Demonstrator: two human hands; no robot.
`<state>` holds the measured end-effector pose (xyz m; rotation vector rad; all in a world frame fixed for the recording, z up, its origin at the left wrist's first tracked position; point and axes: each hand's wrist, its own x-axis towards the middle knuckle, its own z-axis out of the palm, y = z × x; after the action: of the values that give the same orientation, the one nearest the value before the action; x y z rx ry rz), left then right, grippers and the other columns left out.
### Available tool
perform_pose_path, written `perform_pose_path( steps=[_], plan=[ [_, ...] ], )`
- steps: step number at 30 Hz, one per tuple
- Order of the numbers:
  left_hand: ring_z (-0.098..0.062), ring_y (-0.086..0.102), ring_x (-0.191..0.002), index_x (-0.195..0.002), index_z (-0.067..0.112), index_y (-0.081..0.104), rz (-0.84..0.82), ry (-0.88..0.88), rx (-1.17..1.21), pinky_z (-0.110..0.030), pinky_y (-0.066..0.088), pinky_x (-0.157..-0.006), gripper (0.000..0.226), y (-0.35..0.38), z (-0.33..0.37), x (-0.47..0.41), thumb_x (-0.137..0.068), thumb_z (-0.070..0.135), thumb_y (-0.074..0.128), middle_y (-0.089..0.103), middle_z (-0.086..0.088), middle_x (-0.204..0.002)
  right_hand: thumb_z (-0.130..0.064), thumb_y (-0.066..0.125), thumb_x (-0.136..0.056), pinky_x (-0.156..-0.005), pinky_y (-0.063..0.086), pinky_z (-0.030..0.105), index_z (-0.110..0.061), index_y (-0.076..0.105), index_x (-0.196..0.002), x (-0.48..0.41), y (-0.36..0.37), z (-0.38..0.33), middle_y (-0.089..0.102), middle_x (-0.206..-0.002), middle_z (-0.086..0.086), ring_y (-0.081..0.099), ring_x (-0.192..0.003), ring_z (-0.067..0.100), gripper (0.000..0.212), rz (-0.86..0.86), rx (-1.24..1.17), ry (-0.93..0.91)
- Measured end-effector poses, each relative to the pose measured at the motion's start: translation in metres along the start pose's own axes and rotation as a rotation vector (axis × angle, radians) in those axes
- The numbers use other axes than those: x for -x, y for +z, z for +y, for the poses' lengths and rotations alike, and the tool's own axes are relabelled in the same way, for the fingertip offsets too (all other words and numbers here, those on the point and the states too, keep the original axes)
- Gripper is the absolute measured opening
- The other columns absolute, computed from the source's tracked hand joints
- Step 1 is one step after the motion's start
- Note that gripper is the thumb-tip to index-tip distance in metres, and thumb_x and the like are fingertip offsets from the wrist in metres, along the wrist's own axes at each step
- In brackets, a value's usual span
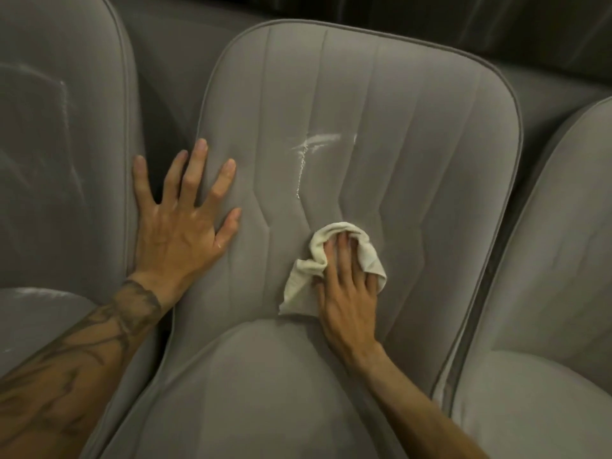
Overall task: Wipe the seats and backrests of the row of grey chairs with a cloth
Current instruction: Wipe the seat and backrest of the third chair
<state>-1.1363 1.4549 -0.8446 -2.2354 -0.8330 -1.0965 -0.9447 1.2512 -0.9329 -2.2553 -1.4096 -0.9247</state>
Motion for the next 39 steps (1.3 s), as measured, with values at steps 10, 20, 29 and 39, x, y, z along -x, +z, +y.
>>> perform_pose_path(
  steps=[10, 20, 29, 39],
  plan=[
    [-0.039, 0.044, -0.147, -0.167, 0.026, 0.024, -0.014, 0.006, -0.033, -0.068, -0.004, -0.126, 0.066, 0.001, -0.001, 0.000, -0.108, 0.054, 0.036, 0.017, -0.015, -0.174, -0.039, 0.034, -0.106, -0.117, 0.022, 0.047, -0.019, 0.007, -0.166, -0.065, -0.006, -0.005, 0.006, -0.174, 0.008, 0.002, -0.161, 0.022, 0.068, 0.162, -0.042, 0.132],
    [-0.041, 0.045, -0.146, -0.167, 0.024, 0.020, -0.040, -0.006, -0.028, -0.068, -0.005, -0.126, 0.067, -0.004, 0.002, -0.001, -0.108, 0.052, 0.035, 0.016, -0.016, -0.174, -0.040, 0.024, -0.108, -0.126, 0.005, 0.040, -0.019, 0.010, -0.166, -0.164, -0.060, 0.012, 0.006, -0.174, 0.003, 0.003, -0.162, 0.022, 0.063, 0.340, -0.090, 0.086],
    [-0.037, 0.043, -0.148, -0.168, 0.034, 0.020, -0.051, 0.202, -0.174, -0.070, 0.015, -0.121, 0.073, -0.027, -0.058, -0.014, -0.106, 0.068, 0.036, 0.034, -0.013, -0.169, -0.035, 0.044, -0.102, -0.114, 0.030, 0.047, -0.021, 0.017, -0.165, -0.098, -0.034, -0.008, 0.012, -0.174, 0.001, 0.008, -0.161, 0.019, 0.070, 0.111, -0.090, -0.098],
    [-0.030, 0.035, -0.155, -0.168, 0.034, 0.021, -0.012, 0.139, -0.068, -0.077, 0.007, -0.122, 0.084, -0.021, -0.063, -0.016, -0.099, 0.079, 0.037, 0.033, -0.009, -0.170, -0.033, 0.036, -0.106, -0.123, 0.021, 0.044, -0.022, 0.002, -0.165, -0.132, -0.026, -0.073, 0.000, -0.173, 0.002, -0.002, -0.161, 0.018, 0.069, 0.243, -0.264, -0.078]
  ],
)
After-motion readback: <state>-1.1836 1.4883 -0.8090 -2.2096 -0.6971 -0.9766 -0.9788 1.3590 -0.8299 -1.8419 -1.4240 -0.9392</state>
